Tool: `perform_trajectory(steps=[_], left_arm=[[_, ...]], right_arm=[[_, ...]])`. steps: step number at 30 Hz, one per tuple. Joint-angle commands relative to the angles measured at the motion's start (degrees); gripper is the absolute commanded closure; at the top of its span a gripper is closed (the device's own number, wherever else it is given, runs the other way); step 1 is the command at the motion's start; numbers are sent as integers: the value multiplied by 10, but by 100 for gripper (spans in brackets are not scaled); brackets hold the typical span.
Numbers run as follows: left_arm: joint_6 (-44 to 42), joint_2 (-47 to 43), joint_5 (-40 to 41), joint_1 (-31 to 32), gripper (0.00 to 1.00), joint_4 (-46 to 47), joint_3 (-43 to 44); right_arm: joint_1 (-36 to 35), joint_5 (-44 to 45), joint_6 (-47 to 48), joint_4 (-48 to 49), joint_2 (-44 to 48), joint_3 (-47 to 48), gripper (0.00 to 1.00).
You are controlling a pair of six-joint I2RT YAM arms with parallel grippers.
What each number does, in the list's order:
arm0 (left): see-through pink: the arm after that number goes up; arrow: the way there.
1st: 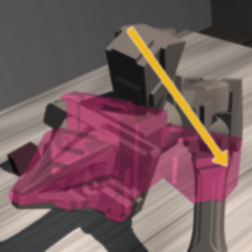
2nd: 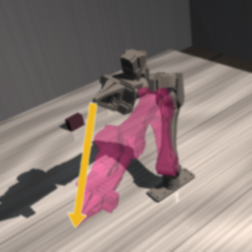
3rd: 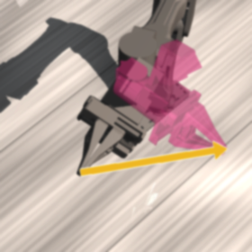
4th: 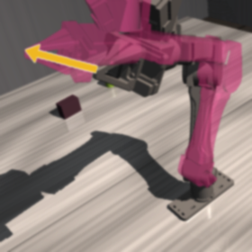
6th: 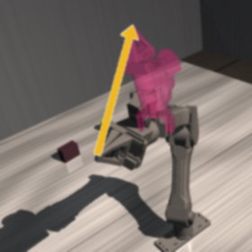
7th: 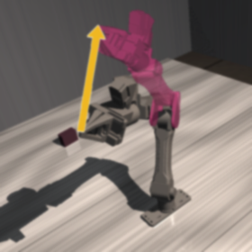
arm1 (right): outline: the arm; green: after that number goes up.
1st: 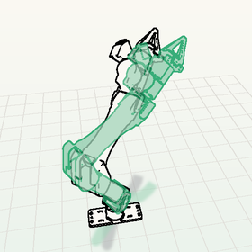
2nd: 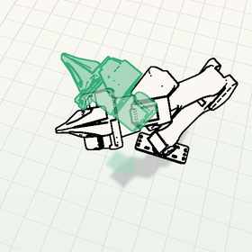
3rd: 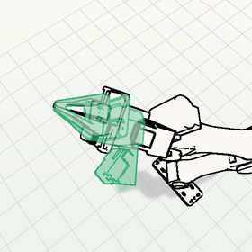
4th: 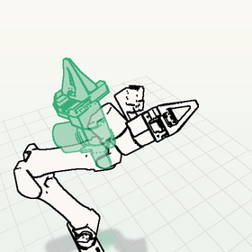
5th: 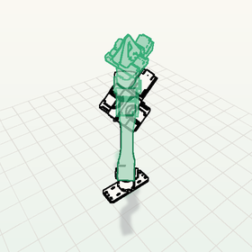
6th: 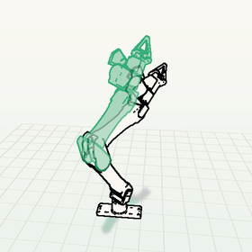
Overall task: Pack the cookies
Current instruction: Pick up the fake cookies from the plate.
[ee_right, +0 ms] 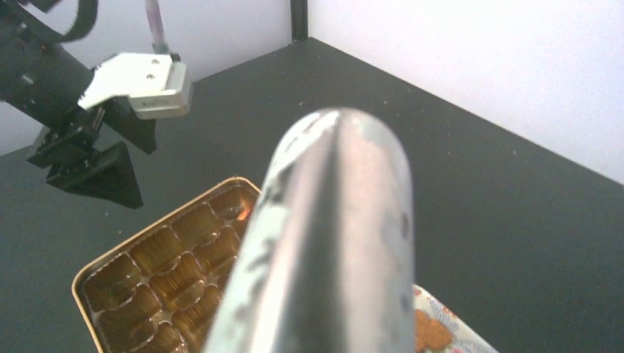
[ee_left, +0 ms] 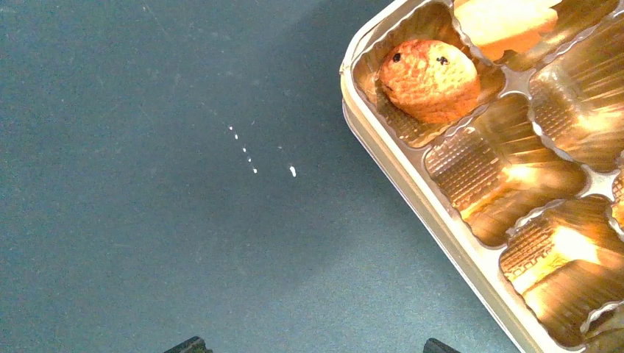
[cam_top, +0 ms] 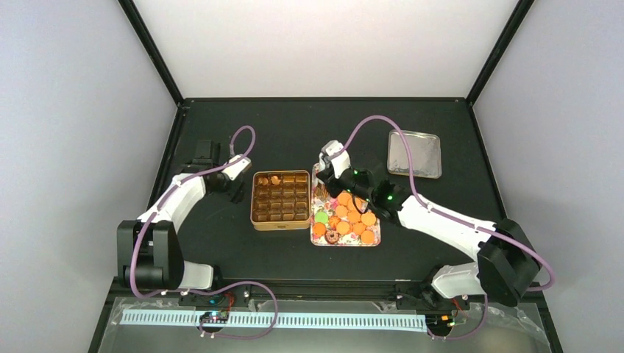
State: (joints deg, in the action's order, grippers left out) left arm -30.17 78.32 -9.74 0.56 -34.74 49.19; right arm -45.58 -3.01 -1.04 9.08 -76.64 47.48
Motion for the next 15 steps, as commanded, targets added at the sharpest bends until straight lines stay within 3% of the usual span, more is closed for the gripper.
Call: perform_trajectory(steps=[1, 15], left_arm=[[-15, -19, -10, -9, 23, -14, -5], [-25, -25, -22, -28, 23, -13, -20]], right_arm=[[2, -9, 24, -11, 20, 52, 97], [9, -10, 24, -24, -17, 74, 99]])
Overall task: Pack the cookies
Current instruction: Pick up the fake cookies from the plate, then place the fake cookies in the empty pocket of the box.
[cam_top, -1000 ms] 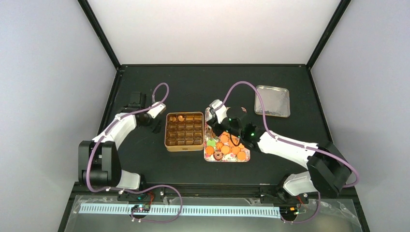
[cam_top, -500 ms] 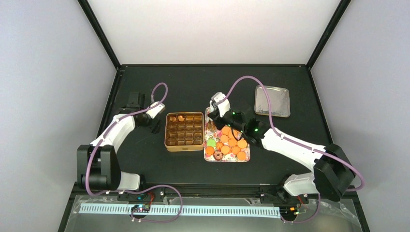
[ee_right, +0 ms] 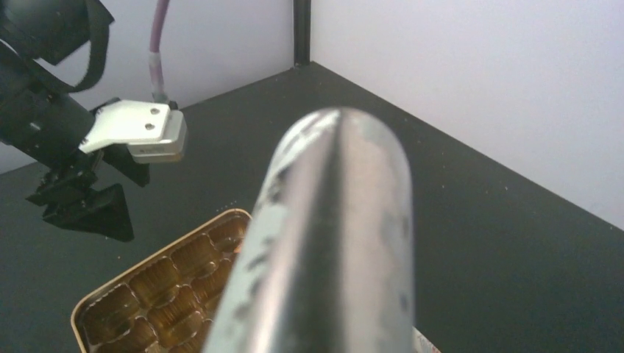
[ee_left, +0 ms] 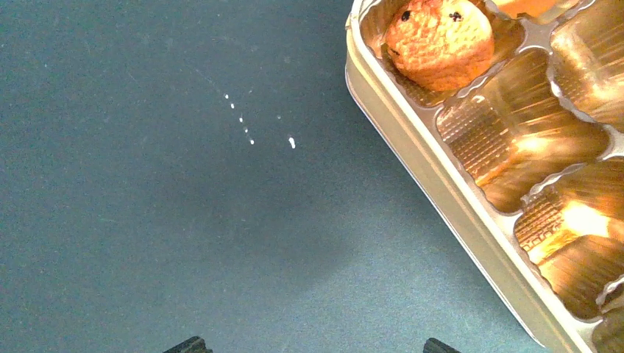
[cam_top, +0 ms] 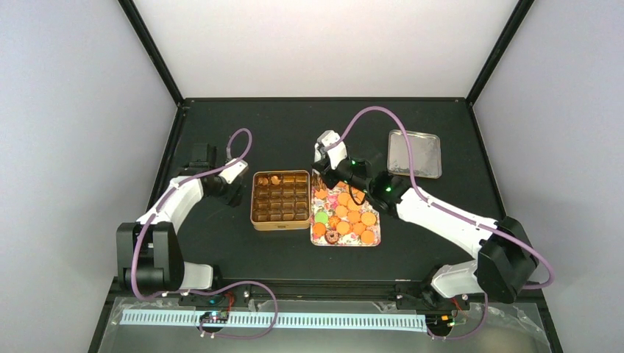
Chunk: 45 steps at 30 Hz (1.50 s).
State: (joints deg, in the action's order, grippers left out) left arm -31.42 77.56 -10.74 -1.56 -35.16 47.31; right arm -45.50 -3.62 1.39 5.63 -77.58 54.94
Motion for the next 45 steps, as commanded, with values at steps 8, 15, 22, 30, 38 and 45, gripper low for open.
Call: perform_trajectory(steps=[8, 15, 22, 30, 38, 45], left_arm=[[-12, -17, -18, -11, 23, -8, 0], [-10, -23, -21, -12, 23, -11, -3], [-9, -28, -26, -16, 23, -14, 0], [-9, -28, -30, -18, 23, -13, 0], [-8, -29, -32, -20, 23, -13, -1], [-10, -31, -33, -21, 23, -15, -3]], right_arm=[[9, -20, 1, 11, -12, 34, 99], [8, -53, -5, -1, -116, 139, 99], [9, -80, -21, -6, -215, 233, 96], [9, -79, -20, -5, -272, 273, 94], [9, -68, -16, -2, -288, 279, 77], [9, -75, -15, -5, -270, 270, 69]])
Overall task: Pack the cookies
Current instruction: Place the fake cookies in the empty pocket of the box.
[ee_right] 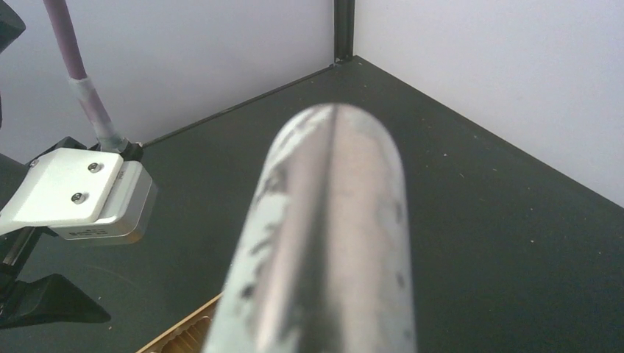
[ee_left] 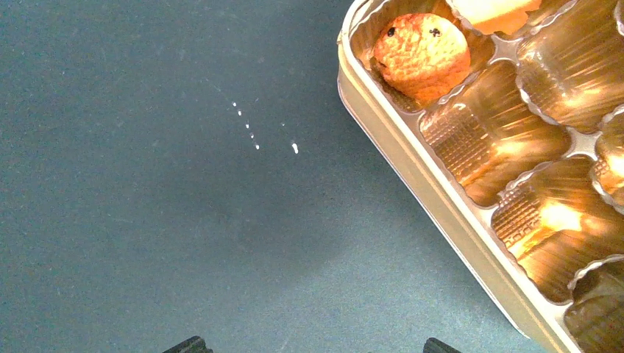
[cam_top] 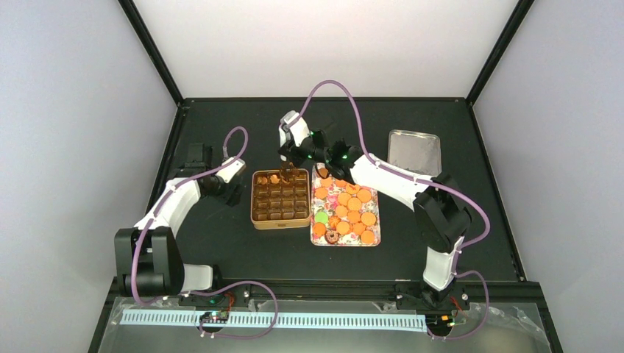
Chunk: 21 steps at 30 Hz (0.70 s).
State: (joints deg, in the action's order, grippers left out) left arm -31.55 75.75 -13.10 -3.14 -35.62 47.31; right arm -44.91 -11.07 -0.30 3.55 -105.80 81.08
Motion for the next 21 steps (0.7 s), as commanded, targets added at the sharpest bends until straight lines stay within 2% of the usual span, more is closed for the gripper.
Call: perform_trajectory(steps=[1, 8, 12, 21], left_arm=[[-9, -13, -9, -5, 23, -10, -4], [-10, -16, -9, -6, 23, -13, -4], [-12, -17, -9, -7, 23, -14, -4], [-13, -20, -15, -9, 23, -23, 0]], right_arm=[[3, 1, 2, 17, 17, 8, 69], [3, 6, 3, 13, 60, 1, 70], [3, 10, 8, 11, 117, -42, 70], [0, 27, -10, 21, 296, -252, 70]])
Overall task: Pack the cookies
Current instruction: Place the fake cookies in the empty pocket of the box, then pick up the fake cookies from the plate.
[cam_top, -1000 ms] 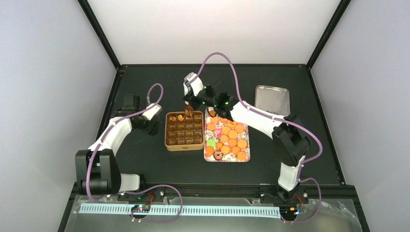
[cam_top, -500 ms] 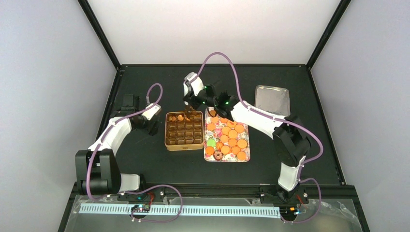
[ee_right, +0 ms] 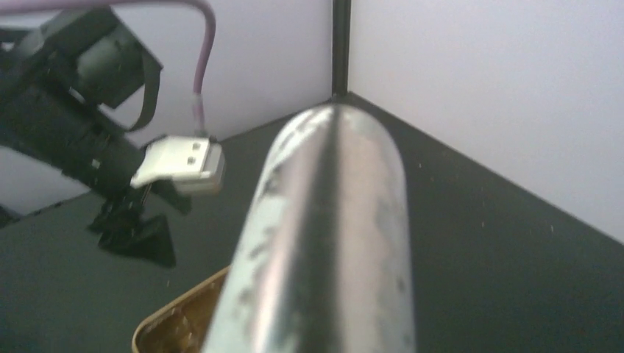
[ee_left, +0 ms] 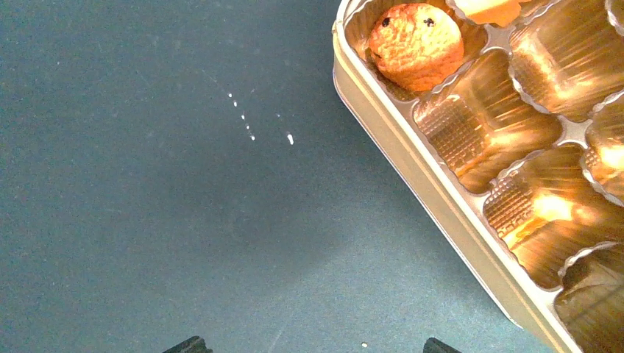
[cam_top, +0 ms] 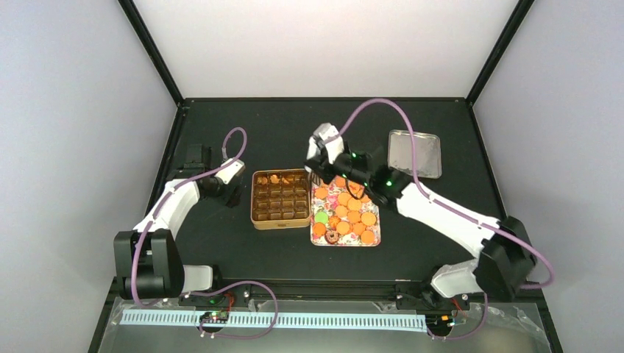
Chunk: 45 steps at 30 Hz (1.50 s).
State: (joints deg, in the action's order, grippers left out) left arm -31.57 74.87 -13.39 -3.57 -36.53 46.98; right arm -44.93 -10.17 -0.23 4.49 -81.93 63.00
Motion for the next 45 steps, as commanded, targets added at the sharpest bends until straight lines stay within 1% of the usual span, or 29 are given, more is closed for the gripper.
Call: perform_trajectory(steps=[1, 8, 14, 21, 25, 30, 33, 38, 45], left_arm=[[-14, -11, -12, -4, 23, -15, 3], [-18, -40, -19, -5, 23, -44, 15], [-31, -55, -32, -4, 23, -81, 27], [-82, -64, -39, -5, 23, -143, 38], [-113, -72, -33, -4, 23, -172, 42], [-136, -73, -37, 0, 23, -201, 51], [-134, -70, -35, 0, 23, -198, 60], [-111, -64, -50, 0, 23, -186, 71], [-89, -52, -68, 1, 23, -169, 64]], right_arm=[[-2, 19, -13, 12, 75, -91, 70], [-32, 19, -38, -11, 167, -189, 69], [-58, 29, -47, -22, 192, -227, 67], [-81, 56, -39, -41, 195, -238, 67], [-82, 78, -39, -44, 205, -249, 67], [-82, 131, -39, -59, 212, -231, 67], [-82, 164, -37, -66, 211, -220, 67], [-82, 190, -36, -81, 214, -220, 67], [-82, 197, -47, -86, 237, -252, 66]])
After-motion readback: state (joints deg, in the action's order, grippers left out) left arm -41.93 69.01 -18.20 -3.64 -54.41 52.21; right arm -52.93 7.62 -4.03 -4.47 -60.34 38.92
